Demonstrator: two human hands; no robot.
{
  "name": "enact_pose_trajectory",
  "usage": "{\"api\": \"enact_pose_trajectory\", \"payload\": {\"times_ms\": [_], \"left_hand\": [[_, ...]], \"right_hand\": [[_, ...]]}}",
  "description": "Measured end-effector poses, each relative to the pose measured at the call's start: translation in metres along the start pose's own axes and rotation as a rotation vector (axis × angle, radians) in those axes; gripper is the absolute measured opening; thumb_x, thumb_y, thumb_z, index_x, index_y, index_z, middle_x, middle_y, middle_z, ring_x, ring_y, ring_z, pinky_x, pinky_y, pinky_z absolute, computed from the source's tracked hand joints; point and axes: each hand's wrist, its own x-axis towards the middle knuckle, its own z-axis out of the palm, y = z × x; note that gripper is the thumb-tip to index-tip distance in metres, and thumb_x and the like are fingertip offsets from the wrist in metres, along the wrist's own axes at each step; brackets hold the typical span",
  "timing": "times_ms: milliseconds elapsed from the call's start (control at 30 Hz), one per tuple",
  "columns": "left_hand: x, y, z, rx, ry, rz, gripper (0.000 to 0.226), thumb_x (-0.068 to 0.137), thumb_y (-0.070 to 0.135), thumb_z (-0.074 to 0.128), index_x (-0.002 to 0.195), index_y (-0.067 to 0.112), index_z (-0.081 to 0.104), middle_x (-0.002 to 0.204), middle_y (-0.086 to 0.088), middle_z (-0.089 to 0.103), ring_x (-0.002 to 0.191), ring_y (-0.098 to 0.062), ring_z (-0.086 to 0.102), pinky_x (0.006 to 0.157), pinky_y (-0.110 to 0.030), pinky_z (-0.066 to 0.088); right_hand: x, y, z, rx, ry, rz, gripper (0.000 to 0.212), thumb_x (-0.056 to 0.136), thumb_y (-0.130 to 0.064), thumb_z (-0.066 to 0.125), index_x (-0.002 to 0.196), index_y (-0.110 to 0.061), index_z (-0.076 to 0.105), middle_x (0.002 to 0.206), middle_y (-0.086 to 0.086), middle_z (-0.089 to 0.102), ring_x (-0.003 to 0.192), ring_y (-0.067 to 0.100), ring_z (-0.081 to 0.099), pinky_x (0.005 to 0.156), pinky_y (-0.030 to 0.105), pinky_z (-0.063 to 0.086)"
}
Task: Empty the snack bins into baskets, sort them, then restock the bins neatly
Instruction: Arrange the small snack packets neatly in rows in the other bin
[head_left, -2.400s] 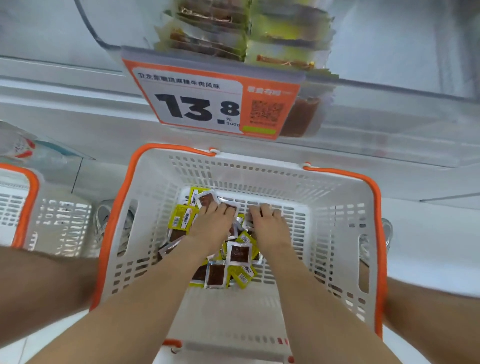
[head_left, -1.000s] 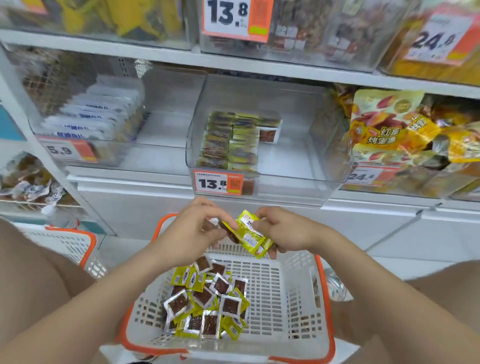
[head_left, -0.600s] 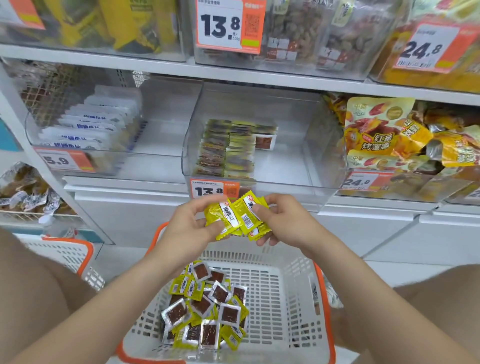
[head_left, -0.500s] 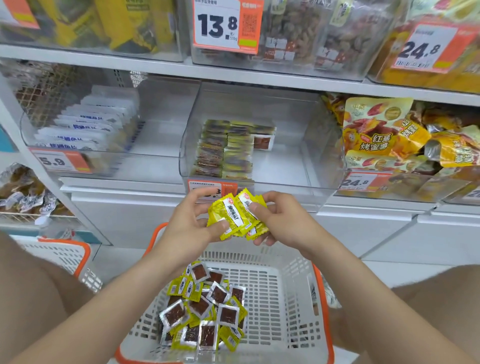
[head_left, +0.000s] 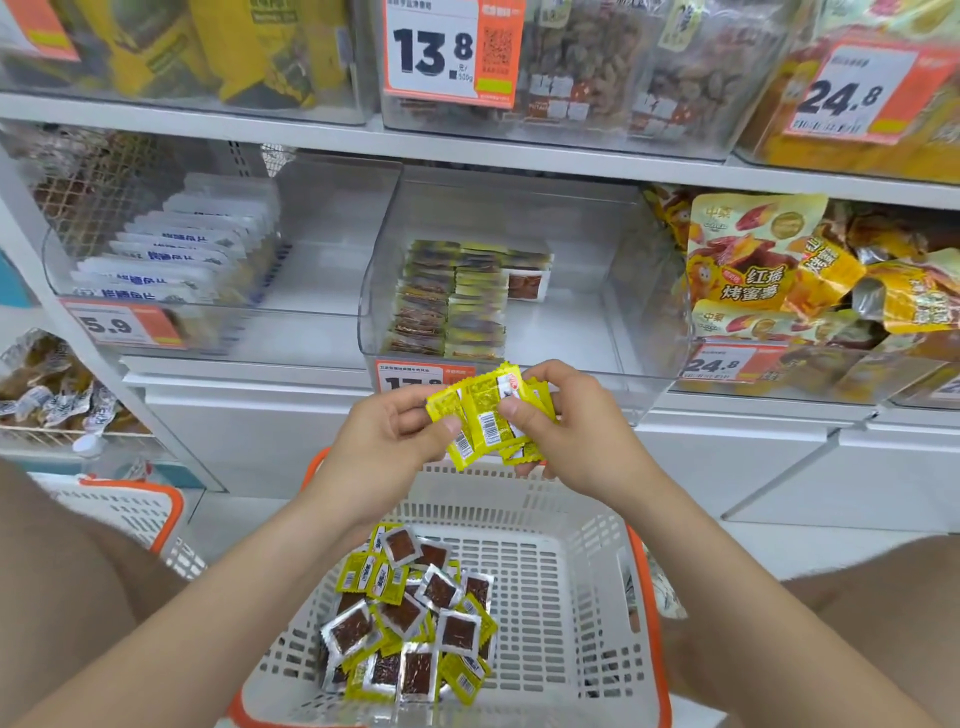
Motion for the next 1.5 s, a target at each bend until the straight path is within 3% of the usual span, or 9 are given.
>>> {"api": "enact_pose_trajectory", "payload": {"times_ms": [133,467,633,767,867,1000,1133,1367,1500], "left_hand": [[-0.006,0.006,0.007,-0.087,-0.075,-0.015,0.033,0.111,0.032,0.044,0.125,0.018,0.071,0.117,-0.010,0.077,0.109,-0.032,0.071,0.102,-0.051,0.051],[-0.006,0.011,0.005,-0.358,-0.002,-0.054,0.025,0.107,0.005,0.050,0.129,0.001,0.061,0.120,-0.019,0.074,0.106,-0.035,0.073,0.083,-0.041,0.062],[-0.012,0.014,0.007,-0.353,-0.107,-0.088,0.033,0.104,0.007,0.057,0.136,0.004,0.056,0.127,-0.020,0.071,0.116,-0.039,0.069,0.095,-0.046,0.061],[-0.009,0.019,0.003,-0.402,0.032,-0.110,0.024,0.104,0.004,0.057,0.126,0.010,0.062,0.118,-0.015,0.076,0.106,-0.035,0.075,0.088,-0.048,0.063],[-0.007,0.016,-0.001,-0.341,0.118,-0.082,0.028,0.103,0.002,0.059,0.125,0.019,0.059,0.116,-0.014,0.076,0.100,-0.035,0.076,0.083,-0.047,0.064],[-0.015,0.009,0.018,-0.209,0.025,0.035,0.029,0.109,0.012,0.051,0.130,0.031,0.056,0.123,0.000,0.072,0.109,-0.031,0.072,0.091,-0.050,0.060],[-0.024,0.005,0.033,-0.204,-0.017,0.147,0.026,0.109,0.023,0.049,0.134,0.025,0.052,0.124,-0.002,0.072,0.110,-0.027,0.072,0.085,-0.041,0.062],[-0.011,0.014,0.011,-0.173,0.147,0.060,0.030,0.105,0.005,0.054,0.123,0.028,0.061,0.107,0.002,0.076,0.085,-0.020,0.073,0.063,-0.033,0.060],[-0.007,0.008,-0.002,0.135,0.110,0.051,0.035,0.102,0.009,0.054,0.116,0.040,0.063,0.109,-0.003,0.071,0.084,-0.029,0.069,0.063,-0.038,0.062]], "right_hand": [[-0.006,-0.004,0.008,0.044,0.014,-0.012,0.037,0.091,-0.036,0.081,0.106,-0.021,0.050,0.087,0.009,0.076,0.053,0.030,0.073,0.041,0.035,0.051],[-0.015,-0.014,0.003,0.407,-0.293,0.122,0.025,0.106,-0.009,0.058,0.129,-0.013,0.050,0.103,0.020,0.077,0.089,0.044,0.076,0.075,0.045,0.065],[-0.018,-0.013,0.003,0.309,-0.185,0.142,0.035,0.097,-0.020,0.074,0.117,-0.010,0.047,0.091,0.014,0.080,0.073,0.040,0.077,0.052,0.035,0.060],[-0.010,-0.007,-0.003,0.326,0.013,0.178,0.044,0.086,-0.037,0.085,0.104,-0.010,0.054,0.098,0.016,0.079,0.090,0.042,0.076,0.078,0.059,0.063],[-0.005,-0.006,-0.006,0.481,0.126,0.199,0.060,0.081,-0.047,0.086,0.111,-0.003,0.058,0.102,0.019,0.078,0.099,0.043,0.074,0.093,0.054,0.059],[-0.011,-0.007,0.015,0.651,0.156,0.278,0.038,0.090,-0.036,0.080,0.090,-0.016,0.048,0.087,0.015,0.073,0.068,0.024,0.066,0.063,0.035,0.056],[-0.019,0.002,0.042,0.415,0.307,0.159,0.051,0.082,-0.046,0.086,0.099,-0.028,0.042,0.087,0.006,0.079,0.063,0.022,0.070,0.055,0.036,0.054],[-0.010,0.004,0.019,0.156,-0.003,0.134,0.016,0.100,-0.024,0.070,0.114,-0.027,0.064,0.100,0.002,0.079,0.080,0.019,0.075,0.067,0.036,0.057],[-0.004,0.005,0.001,0.015,0.273,0.026,0.024,0.097,-0.018,0.067,0.114,-0.034,0.060,0.105,-0.004,0.071,0.087,0.021,0.070,0.079,0.046,0.061]]}}
